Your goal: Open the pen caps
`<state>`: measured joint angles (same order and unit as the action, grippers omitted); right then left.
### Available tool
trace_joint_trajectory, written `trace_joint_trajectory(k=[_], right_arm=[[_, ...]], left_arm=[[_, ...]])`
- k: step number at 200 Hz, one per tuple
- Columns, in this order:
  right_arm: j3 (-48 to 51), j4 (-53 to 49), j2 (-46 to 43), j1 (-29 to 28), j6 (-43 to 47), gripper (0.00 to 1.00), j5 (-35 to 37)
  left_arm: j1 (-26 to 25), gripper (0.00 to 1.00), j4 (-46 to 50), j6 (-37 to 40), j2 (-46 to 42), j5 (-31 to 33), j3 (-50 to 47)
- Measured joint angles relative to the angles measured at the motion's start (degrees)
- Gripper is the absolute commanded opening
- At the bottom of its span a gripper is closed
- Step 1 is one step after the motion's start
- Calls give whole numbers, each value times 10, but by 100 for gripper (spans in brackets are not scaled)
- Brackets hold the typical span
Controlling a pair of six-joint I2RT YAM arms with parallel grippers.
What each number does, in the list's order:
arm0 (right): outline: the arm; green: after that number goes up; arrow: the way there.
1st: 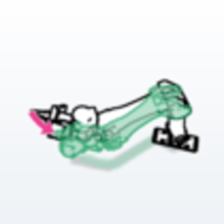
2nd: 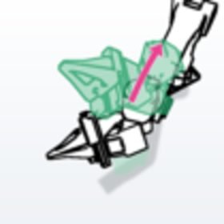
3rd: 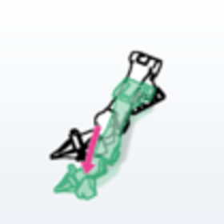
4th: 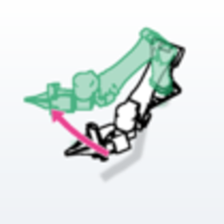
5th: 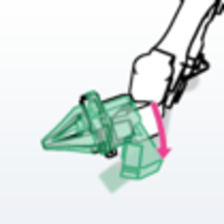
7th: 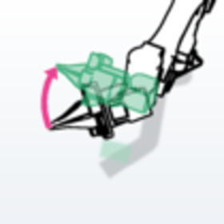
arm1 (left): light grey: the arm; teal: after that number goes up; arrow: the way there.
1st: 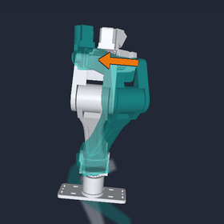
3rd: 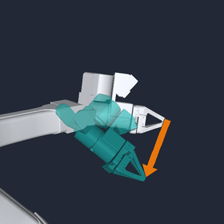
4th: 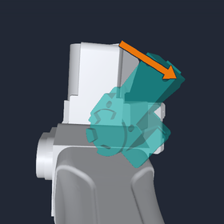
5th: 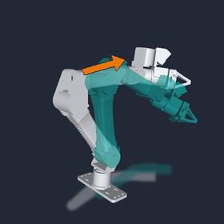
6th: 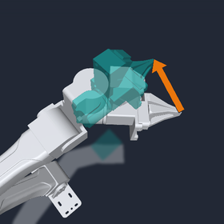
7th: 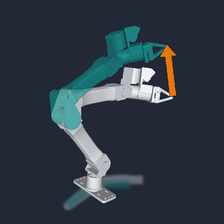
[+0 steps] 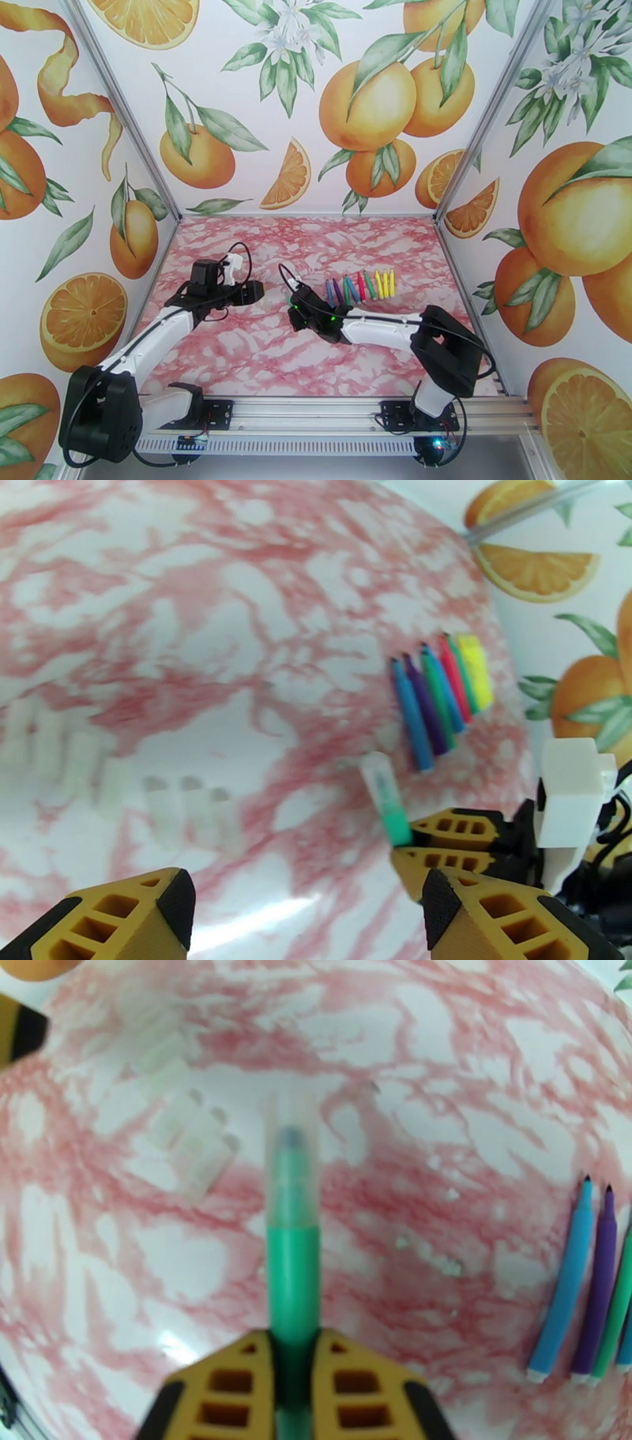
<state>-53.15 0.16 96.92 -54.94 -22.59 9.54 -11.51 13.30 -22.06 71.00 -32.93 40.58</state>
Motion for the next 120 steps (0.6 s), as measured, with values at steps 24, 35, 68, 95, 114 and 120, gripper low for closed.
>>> trace_joint_trajectory(k=[24, 35, 68, 95, 114, 120], right_arm=[[11, 27, -5, 0, 3, 11, -10], [18, 39, -10, 0, 6, 11, -12], [28, 62, -31, 0, 13, 10, -17], [34, 80, -47, 0, 19, 11, -19], [37, 91, -54, -1, 25, 11, -21], [37, 94, -55, -1, 26, 10, -21]], left_arm=[[-18, 76, -21, -10, 16, -27, 10], [-25, 74, -26, -16, 23, -33, 17], [-36, 71, -44, -32, 33, -42, 24], [-38, 64, -49, -40, 38, -45, 28], [-41, 60, -55, -47, 47, -48, 33], [-43, 59, -55, -49, 49, -50, 35]])
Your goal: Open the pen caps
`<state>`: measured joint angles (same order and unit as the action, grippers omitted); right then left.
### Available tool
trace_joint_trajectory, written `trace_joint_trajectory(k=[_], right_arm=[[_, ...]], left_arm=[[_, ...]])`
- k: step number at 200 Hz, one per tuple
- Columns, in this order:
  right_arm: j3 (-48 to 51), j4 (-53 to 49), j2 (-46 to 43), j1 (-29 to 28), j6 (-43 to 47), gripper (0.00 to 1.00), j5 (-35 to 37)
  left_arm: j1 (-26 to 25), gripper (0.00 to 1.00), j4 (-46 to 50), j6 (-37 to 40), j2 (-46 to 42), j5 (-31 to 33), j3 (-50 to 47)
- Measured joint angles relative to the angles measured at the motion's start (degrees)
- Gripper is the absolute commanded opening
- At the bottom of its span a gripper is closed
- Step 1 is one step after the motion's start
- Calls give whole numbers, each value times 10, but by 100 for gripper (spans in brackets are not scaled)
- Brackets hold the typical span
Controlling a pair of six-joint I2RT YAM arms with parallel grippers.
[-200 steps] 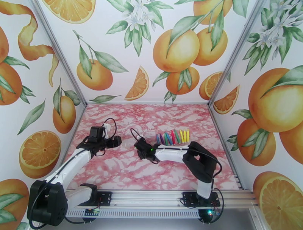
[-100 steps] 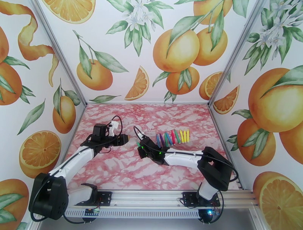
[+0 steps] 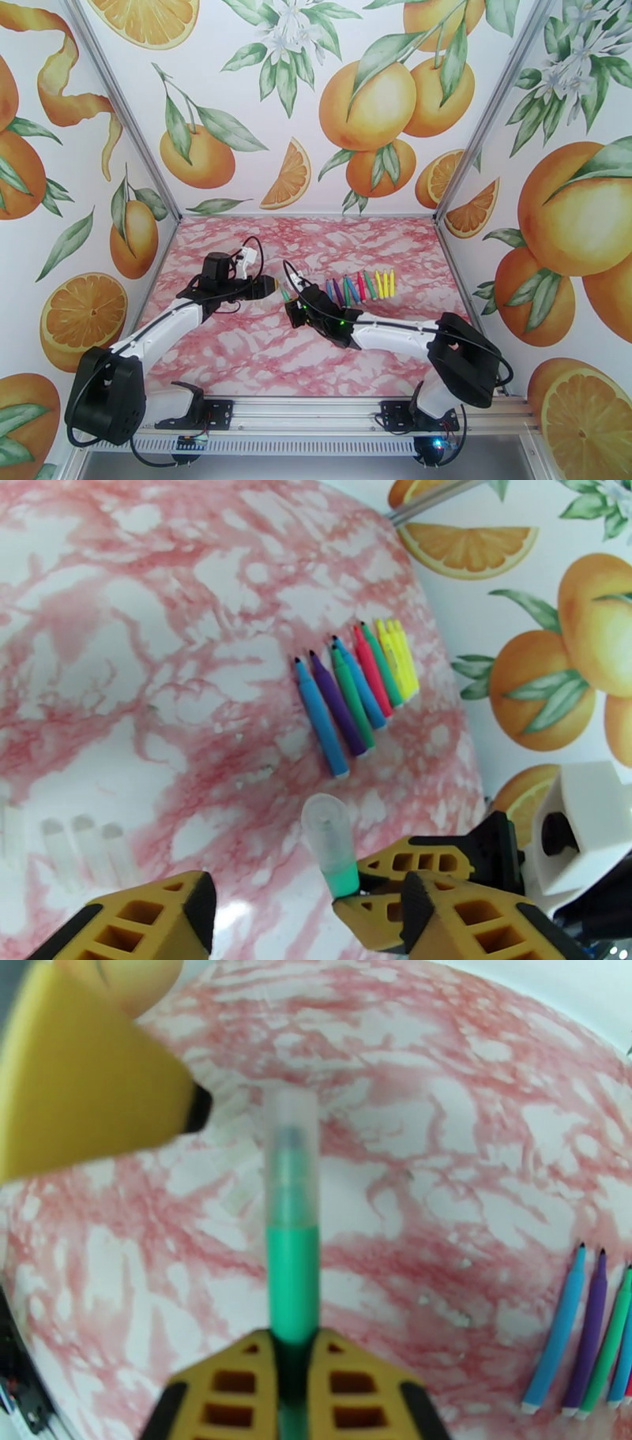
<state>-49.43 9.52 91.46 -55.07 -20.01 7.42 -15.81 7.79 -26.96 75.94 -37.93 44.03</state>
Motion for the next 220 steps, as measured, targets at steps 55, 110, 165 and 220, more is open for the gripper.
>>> trace_joint_trajectory(k=[55, 110, 165, 220], right_arm=[[0, 13, -1, -9, 11, 10, -4], [0, 21, -1, -12, 15, 11, -6], [1, 35, -1, -14, 17, 10, -11], [1, 38, -1, -16, 17, 10, -14]], left_arm=[[-9, 56, -7, -7, 10, -13, 7], [-10, 48, -17, -14, 10, -19, 9], [-12, 40, -20, -17, 18, -25, 12], [-11, 34, -21, -15, 22, -23, 17]])
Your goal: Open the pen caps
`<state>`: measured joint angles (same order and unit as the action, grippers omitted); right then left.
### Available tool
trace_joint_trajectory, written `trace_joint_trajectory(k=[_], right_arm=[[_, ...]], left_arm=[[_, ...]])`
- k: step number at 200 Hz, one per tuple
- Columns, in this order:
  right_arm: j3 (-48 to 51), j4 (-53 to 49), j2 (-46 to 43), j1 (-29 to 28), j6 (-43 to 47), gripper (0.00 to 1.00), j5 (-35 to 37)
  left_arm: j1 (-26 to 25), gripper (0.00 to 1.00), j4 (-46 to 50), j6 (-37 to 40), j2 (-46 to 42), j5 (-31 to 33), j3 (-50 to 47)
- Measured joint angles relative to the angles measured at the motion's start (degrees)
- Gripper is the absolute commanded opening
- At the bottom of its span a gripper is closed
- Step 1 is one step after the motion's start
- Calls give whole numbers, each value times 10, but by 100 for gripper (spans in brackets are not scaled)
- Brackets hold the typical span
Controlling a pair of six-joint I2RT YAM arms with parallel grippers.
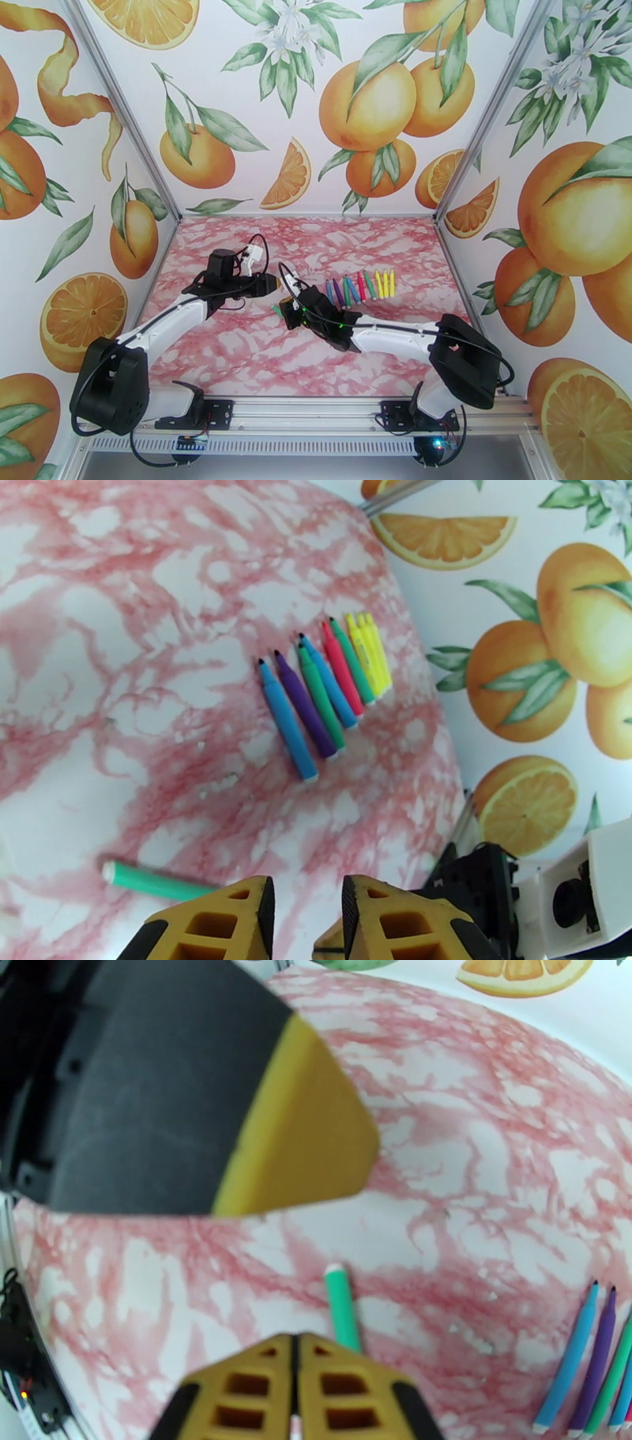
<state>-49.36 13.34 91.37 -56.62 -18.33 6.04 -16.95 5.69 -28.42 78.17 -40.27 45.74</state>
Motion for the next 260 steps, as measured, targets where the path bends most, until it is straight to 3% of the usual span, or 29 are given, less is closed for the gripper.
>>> trace_joint_trajectory(k=[51, 84, 114, 160, 183, 260], right_arm=[[-3, -27, 1, 0, 0, 22, 1], [-7, -56, 16, 0, 0, 32, -14], [-14, -83, 49, -3, 3, 36, -54], [-21, -115, 87, -19, 4, 40, -90], [-21, -118, 90, -30, 6, 48, -109], [-18, -119, 94, -62, 13, 45, -142]], left_arm=[[2, 43, 30, 18, 0, 43, 3], [35, 43, 56, 25, -2, 74, 3], [57, 40, 96, 48, -10, 108, -1], [54, 34, 137, 78, -9, 137, -22], [38, 32, 144, 85, 3, 152, -29], [6, 31, 152, 94, 54, 180, -32]])
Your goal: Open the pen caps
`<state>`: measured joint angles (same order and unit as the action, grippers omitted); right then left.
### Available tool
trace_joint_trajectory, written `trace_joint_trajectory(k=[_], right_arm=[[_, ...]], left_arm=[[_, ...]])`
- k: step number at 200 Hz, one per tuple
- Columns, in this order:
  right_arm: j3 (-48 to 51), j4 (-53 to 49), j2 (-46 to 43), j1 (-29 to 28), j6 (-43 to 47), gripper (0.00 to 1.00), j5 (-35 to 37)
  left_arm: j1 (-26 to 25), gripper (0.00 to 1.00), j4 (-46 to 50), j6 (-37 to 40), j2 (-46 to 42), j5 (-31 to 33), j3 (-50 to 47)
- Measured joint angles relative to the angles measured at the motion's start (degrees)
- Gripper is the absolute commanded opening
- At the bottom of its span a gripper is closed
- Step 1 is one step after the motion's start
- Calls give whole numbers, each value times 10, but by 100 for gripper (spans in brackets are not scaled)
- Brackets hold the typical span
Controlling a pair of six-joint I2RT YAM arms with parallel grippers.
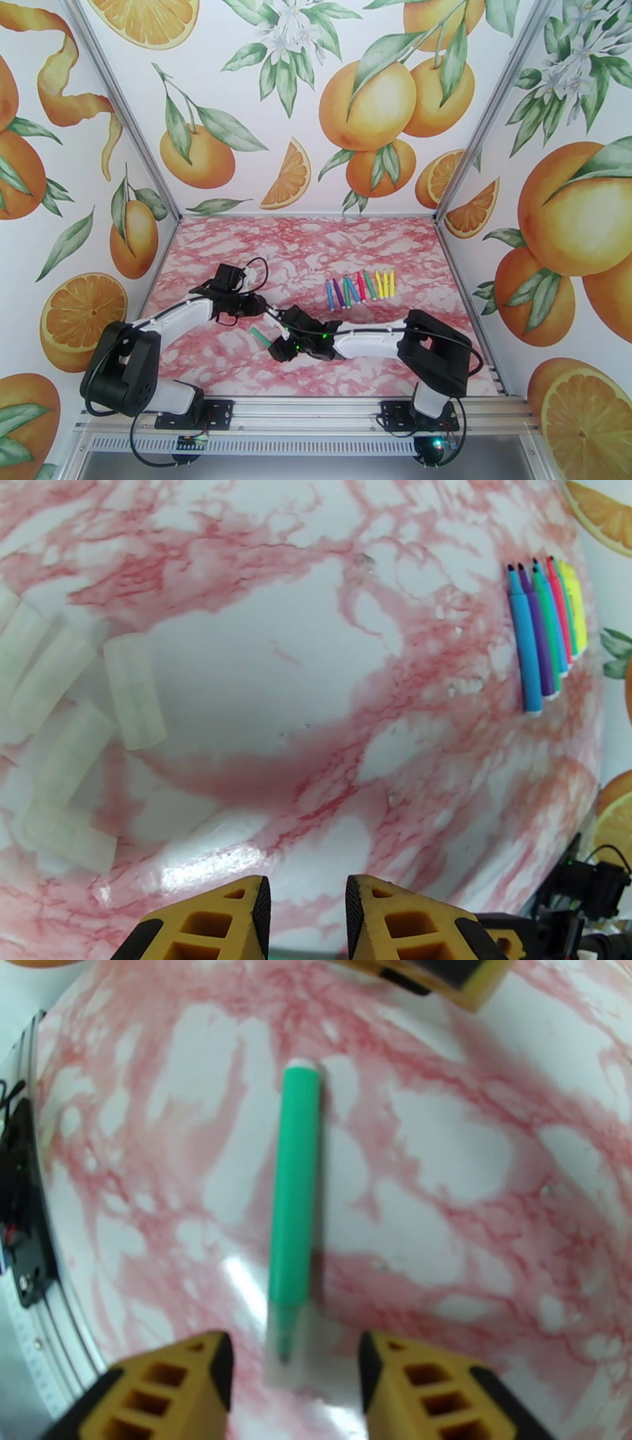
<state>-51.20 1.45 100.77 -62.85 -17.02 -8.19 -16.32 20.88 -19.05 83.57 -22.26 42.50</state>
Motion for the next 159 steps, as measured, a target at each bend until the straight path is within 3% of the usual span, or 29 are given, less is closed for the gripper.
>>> trace_joint_trajectory(k=[43, 159], right_arm=[[11, 1, 9, -9, 0, 50, -3], [-10, -13, 35, -46, 6, 43, 18]], left_arm=[[0, 31, 0, 2, 7, 3, 0], [0, 30, 0, 1, 11, 9, 0]])
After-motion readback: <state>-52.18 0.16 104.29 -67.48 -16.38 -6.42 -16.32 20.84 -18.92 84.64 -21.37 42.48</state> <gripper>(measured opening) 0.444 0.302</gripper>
